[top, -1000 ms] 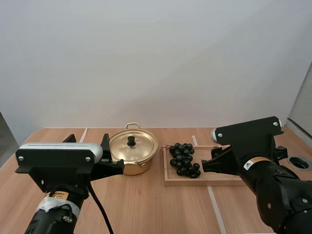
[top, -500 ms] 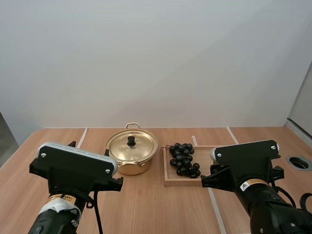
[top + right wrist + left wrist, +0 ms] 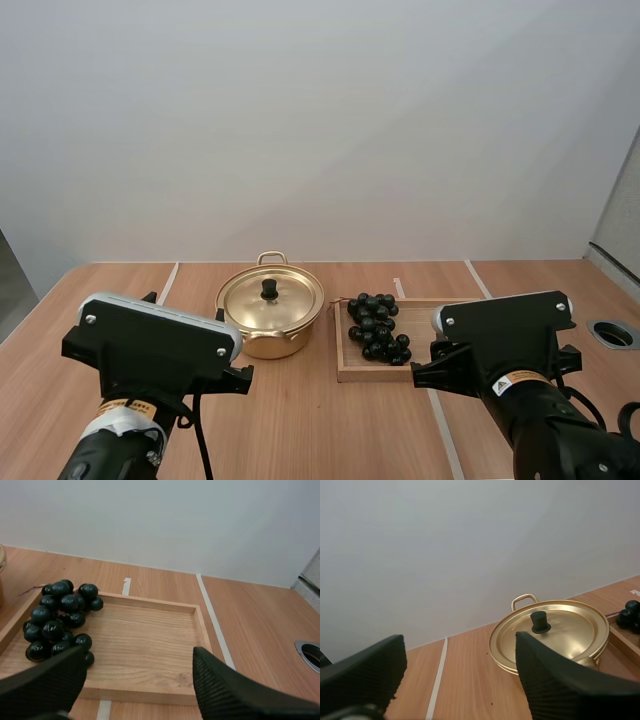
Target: Open the pot, put the pineapple inside, and close it
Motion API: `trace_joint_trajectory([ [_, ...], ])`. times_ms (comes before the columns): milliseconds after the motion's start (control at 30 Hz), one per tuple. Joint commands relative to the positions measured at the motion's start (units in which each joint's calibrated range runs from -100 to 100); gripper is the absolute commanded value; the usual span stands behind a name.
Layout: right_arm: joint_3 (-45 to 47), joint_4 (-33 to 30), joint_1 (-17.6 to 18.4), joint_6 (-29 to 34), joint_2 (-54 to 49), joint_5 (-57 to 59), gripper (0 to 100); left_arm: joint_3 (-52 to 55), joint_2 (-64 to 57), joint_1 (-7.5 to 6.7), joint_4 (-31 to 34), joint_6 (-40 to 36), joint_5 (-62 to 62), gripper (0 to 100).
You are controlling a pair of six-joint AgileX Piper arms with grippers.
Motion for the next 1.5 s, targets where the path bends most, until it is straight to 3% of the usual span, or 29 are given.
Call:
trace_joint_trajectory([
  [0,0.92,1.25,1.13,0.05,-4.19,1.13,100,0.05,-0.37,0.1,-1.61,-3.82,10.79,100],
  [67,0.92,1.27,2.61,0.05,-7.49,4.62,100,0.05,-0.37,0.1,-0.4,-4.61,14.52,100],
  [100,0.92,0.96,3.32,0.05,-9.37,5.58,100,0.05,-0.37,0.1,-0.31,-4.61,14.35,94],
  [200,0.92,0.19,5.55,0.05,-14.76,10.78,100,0.05,-0.37,0.1,-0.33,-4.61,14.19,56],
  [333,0.92,0.62,5.97,0.05,-21.54,22.56,100,0.05,-0.37,0.1,-0.33,-4.61,14.19,0],
  [533,0.92,0.63,5.73,1.65,-21.54,25.57,100,0.05,-0.37,0.1,5.26,-4.61,10.38,0],
  [733,0.92,-0.4,5.73,1.13,-21.54,25.07,100,0.05,-0.37,0.1,5.5,-4.97,7.84,0],
  [867,0.92,-5.0,5.73,1.13,-21.54,25.07,100,0.05,-0.37,0.1,5.5,-13.52,3.46,0],
  [967,0.92,-4.9,5.73,1.13,-21.54,25.02,100,0.05,-0.37,0.55,5.65,-19.63,3.0,0],
  [1133,0.92,-3.89,5.73,1.37,-21.54,23.45,100,0.05,-0.37,2.0,8.0,-19.63,7.99,0],
  [1467,0.92,-1.86,5.73,1.42,-21.54,23.45,100,0.05,-0.37,2.01,9.11,-19.63,11.04,0],
])
